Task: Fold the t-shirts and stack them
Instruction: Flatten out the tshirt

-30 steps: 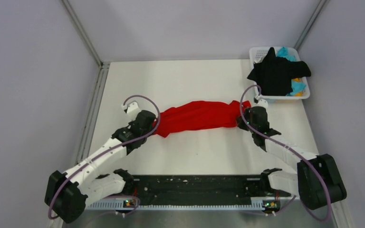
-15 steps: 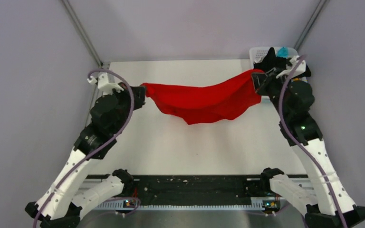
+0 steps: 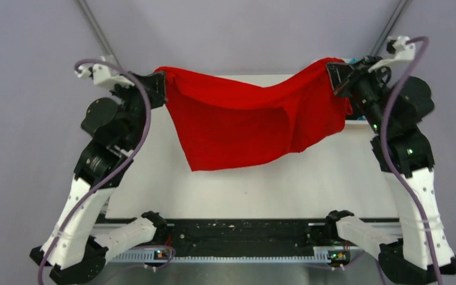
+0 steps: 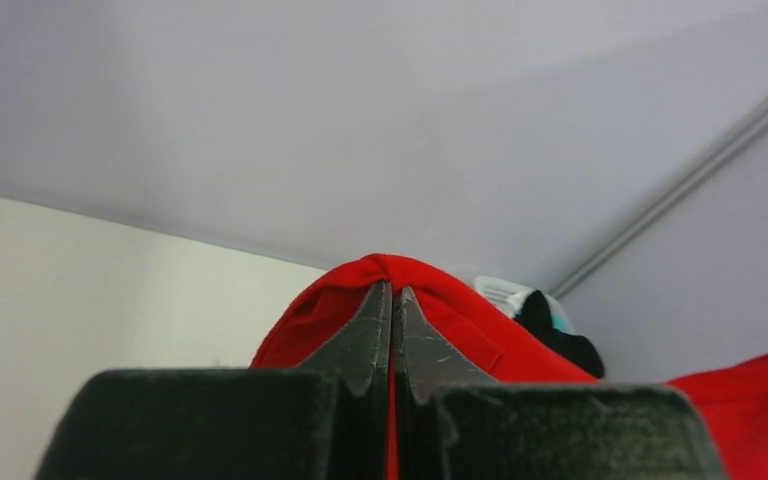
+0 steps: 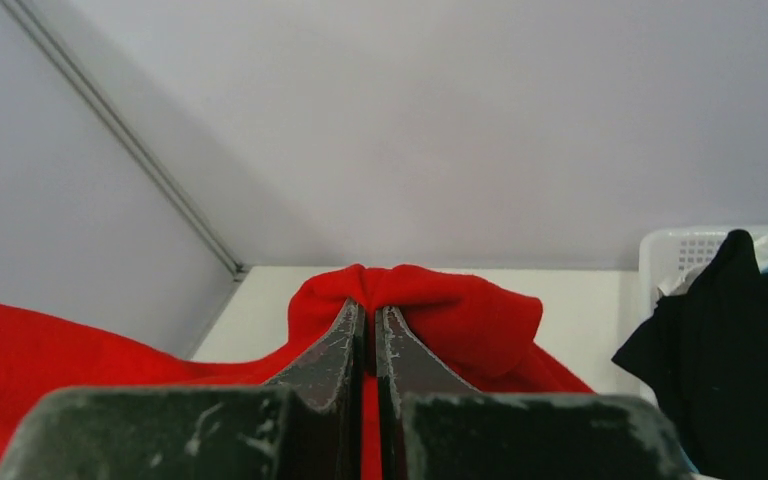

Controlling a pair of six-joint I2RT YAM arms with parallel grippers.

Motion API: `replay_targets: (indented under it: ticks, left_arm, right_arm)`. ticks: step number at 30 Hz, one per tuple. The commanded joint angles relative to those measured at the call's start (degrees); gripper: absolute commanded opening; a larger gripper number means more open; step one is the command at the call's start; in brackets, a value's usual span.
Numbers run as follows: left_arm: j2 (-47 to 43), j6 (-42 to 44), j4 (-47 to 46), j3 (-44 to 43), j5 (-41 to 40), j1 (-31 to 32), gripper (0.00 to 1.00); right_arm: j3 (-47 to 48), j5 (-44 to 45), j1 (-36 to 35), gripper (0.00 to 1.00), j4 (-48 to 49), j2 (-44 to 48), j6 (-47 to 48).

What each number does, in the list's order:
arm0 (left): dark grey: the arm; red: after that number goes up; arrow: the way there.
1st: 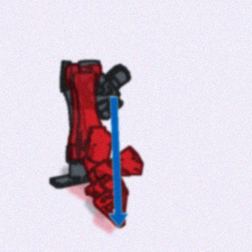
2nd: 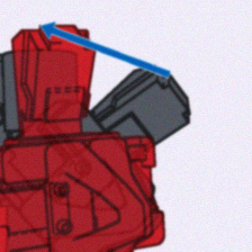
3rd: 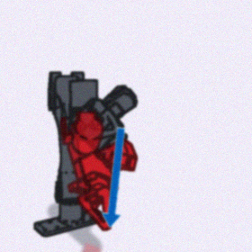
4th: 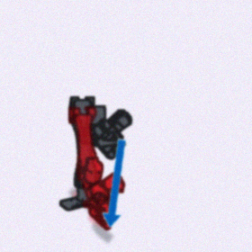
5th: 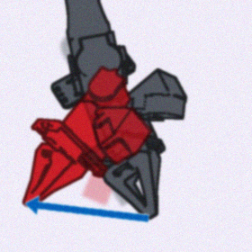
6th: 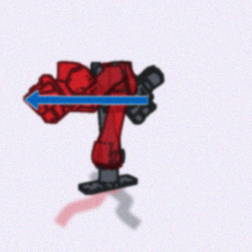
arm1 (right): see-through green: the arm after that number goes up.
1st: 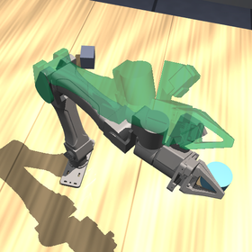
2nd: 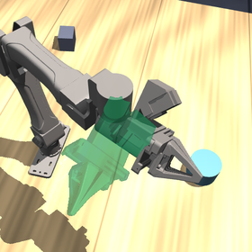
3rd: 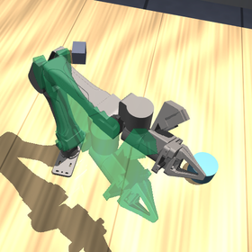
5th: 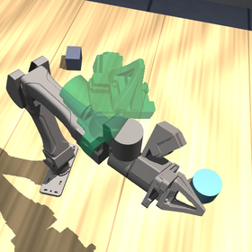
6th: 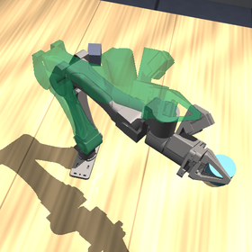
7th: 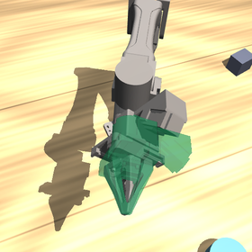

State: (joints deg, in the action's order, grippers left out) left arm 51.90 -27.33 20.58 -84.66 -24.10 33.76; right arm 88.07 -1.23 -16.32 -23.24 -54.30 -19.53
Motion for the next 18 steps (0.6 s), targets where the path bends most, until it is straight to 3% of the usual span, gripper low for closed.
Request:
replay_targets:
  ticks: [1,6,10,13,18]
  left_arm:
    - [11.5,4.0,0.4,-5.9,-5.9,-3.3,0.0]
    - [25.8,3.6,3.3,-20.4,3.7,-13.4,0.0]
    - [30.3,5.1,4.8,-27.6,5.6,-15.6,0.0]
    - [25.6,5.6,2.3,-21.1,4.3,-15.7,0.0]
    - [14.2,2.2,1.3,0.6,-3.6,-15.9,0.0]
  right_arm:
    - [3.5,2.3,0.2,0.0,-1.5,-10.6,2.7]
    - [13.4,1.5,0.3,0.0,1.2,-21.3,6.3]
    - [21.2,1.5,0.3,0.0,-2.3,-25.1,6.9]
    - [17.1,-0.6,0.2,0.0,-3.4,-22.4,6.5]
    - [4.5,-1.8,0.3,0.0,-14.5,-15.8,3.6]
